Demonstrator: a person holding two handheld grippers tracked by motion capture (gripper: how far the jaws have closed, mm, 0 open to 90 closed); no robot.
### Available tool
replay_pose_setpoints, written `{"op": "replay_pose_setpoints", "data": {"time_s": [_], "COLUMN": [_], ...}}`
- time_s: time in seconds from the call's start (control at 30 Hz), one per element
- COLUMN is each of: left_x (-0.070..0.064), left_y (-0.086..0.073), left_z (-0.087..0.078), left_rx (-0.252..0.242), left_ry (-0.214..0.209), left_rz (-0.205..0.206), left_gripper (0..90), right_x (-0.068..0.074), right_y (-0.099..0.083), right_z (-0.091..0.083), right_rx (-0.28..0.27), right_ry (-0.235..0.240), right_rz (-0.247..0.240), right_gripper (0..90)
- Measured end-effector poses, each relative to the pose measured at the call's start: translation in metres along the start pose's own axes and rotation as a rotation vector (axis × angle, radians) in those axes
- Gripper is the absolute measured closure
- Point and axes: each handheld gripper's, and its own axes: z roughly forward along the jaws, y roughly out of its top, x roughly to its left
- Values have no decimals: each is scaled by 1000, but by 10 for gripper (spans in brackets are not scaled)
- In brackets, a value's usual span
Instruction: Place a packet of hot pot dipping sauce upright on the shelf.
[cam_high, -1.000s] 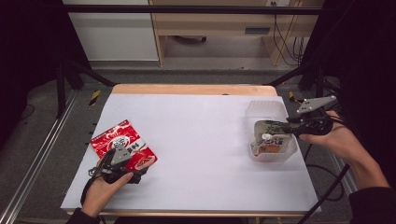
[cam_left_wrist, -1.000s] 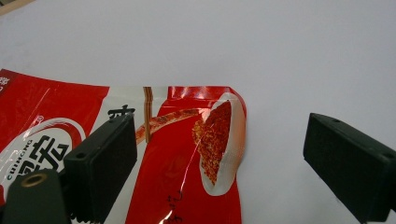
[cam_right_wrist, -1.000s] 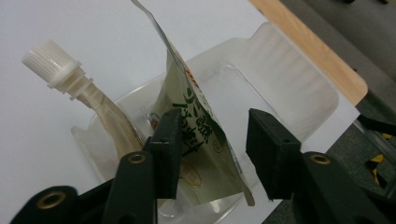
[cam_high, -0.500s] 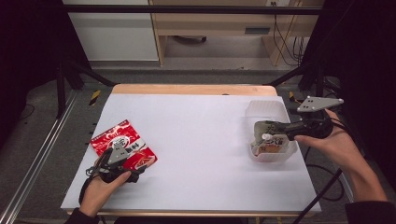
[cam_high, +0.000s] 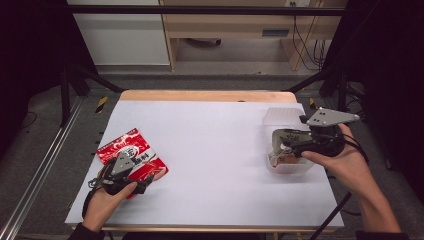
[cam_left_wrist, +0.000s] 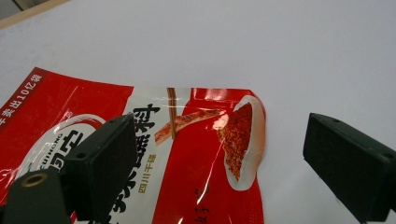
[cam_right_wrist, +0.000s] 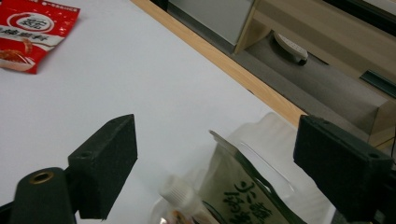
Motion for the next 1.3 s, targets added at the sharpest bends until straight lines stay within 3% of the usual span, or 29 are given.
{"op": "replay_pose_setpoints", "data": {"time_s": [0.2,0.3,0.57,0.9,1.3], "left_x": [1,4,6,18,36], "left_y": [-1,-2,-3,-6,-11], "left_z": [1,0,0,-5,-12], "left_rx": [3,1,2,3,-2], "left_ry": [12,19,29,43,86], "left_rz": [-1,-14,-17,-47,-85], "left_gripper": [97,97,97,99,104], "right_x": [22,40,68,99,136], "right_y": [11,15,19,9,-8], "right_z": [7,18,39,66,94], "right_rx": [-21,-18,-23,-5,4], "right_ry": [25,52,103,153,171], "right_rz": [8,-9,-20,-12,11], "right_gripper": [109,97,87,89,111]}}
